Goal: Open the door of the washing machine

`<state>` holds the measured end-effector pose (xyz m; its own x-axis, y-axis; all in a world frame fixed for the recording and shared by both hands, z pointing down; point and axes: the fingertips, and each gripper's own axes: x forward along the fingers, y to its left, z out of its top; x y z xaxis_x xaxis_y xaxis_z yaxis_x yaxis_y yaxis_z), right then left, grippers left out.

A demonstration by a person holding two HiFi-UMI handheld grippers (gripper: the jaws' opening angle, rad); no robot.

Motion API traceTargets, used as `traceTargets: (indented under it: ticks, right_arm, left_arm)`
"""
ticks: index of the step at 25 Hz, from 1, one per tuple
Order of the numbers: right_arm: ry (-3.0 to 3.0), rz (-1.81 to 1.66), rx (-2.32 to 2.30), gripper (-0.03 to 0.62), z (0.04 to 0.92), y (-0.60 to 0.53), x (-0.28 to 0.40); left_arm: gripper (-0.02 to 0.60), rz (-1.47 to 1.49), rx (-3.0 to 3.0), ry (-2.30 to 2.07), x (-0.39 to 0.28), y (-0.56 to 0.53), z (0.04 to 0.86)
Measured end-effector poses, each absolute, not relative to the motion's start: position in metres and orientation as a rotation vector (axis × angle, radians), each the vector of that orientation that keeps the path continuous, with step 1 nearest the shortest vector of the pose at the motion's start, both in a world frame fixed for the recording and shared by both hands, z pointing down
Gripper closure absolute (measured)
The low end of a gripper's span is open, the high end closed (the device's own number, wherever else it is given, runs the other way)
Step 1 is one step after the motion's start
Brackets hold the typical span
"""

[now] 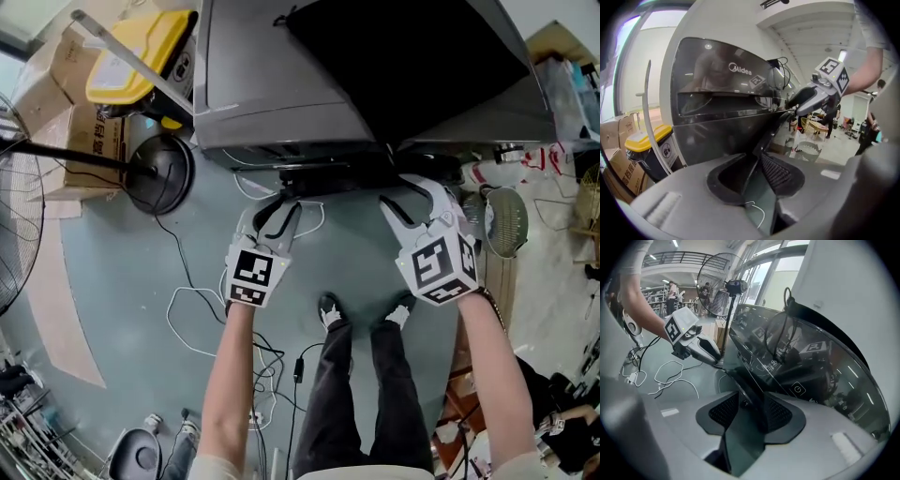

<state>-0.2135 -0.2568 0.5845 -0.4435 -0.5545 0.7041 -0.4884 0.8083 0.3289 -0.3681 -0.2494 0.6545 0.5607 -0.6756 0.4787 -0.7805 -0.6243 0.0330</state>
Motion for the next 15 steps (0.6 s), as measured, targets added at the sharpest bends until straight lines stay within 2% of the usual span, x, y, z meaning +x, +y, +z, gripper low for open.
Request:
traceTargets:
  ticks: [5, 11, 15]
  right_arm:
    - [-2.085, -0.204, 0.673, 0.411, 0.597, -0.260, -0.226]
    - [-2.027, -0.243, 0.630, 0.408, 0.609, -0.263, -0.234]
    - [-2.019, -0.242, 0.665, 0.410, 0.612, -0.266, -0.240]
  left_arm:
    - [0.359, 0.706, 2.588, -1.097, -0.356, -0.254, 0.681]
    - [0.311, 0.758, 2.570, -1.000, -0.344, -0.266, 0.703]
    - [0.311, 0.798, 2.592, -0.924, -0.336, -0.264, 0.707]
